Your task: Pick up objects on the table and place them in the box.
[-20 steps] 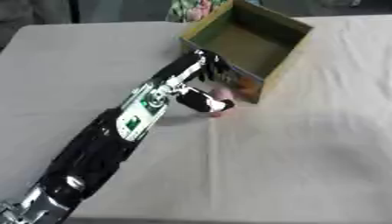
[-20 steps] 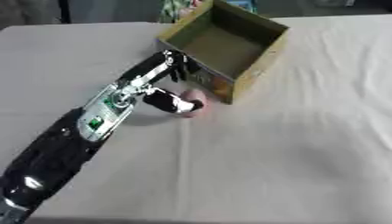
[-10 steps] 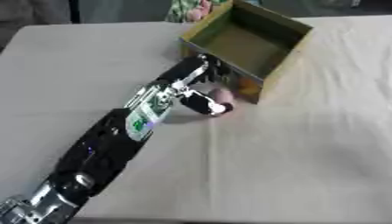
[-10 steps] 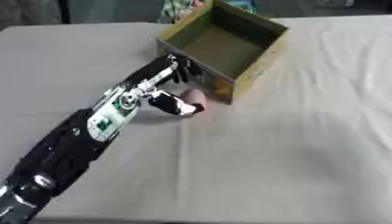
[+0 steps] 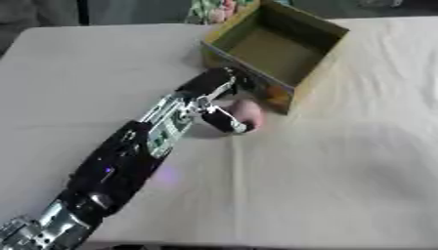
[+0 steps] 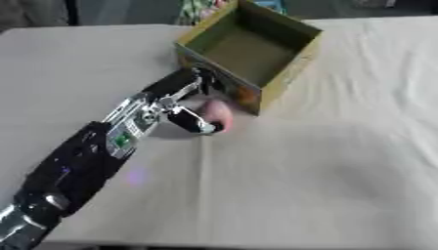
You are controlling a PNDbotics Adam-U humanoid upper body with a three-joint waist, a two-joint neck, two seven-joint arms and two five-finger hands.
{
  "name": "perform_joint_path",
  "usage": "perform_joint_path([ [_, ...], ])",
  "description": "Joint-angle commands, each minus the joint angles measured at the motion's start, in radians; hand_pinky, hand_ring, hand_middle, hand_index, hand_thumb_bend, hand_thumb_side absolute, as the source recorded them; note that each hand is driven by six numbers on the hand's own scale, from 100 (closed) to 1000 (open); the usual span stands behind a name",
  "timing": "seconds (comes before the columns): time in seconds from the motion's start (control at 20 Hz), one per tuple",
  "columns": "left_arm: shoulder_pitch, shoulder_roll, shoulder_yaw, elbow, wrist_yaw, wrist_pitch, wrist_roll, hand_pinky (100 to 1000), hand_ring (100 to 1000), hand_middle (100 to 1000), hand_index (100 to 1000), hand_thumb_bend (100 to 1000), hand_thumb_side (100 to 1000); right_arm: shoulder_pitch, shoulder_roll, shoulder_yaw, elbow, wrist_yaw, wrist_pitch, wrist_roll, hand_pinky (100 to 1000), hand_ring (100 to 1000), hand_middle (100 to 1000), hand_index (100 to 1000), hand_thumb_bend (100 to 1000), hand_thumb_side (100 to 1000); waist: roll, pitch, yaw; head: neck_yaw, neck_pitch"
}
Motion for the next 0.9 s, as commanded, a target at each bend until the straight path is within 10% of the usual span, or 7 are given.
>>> perform_joint_path([
  [0.05, -0.016, 0.011, 0.004, -0.003, -0.035, -0.014, -0.042, 638, 636, 666, 766, 531, 159, -0.012, -0.019, -0.007, -0.01, -0.003, -0.002, 0.003, 644, 721, 681, 795, 100, 245, -0.005, -0.017, 0.001, 0.004, 0.003],
  [0.5, -0.013, 0.021, 0.015, -0.03, -0.037, -0.021, -0.099, 576, 508, 442, 539, 216, 100, -0.011, -0.019, -0.009, -0.009, -0.003, -0.002, 0.002, 644, 721, 681, 795, 100, 244, -0.004, -0.018, 0.001, 0.002, 0.002],
  [0.9, -0.013, 0.037, 0.03, -0.086, -0.023, 0.009, -0.057, 537, 446, 302, 400, 154, 100, -0.01, -0.02, -0.01, -0.008, -0.003, -0.002, -0.001, 644, 721, 681, 796, 100, 242, -0.004, -0.019, -0.001, 0.0, 0.003],
])
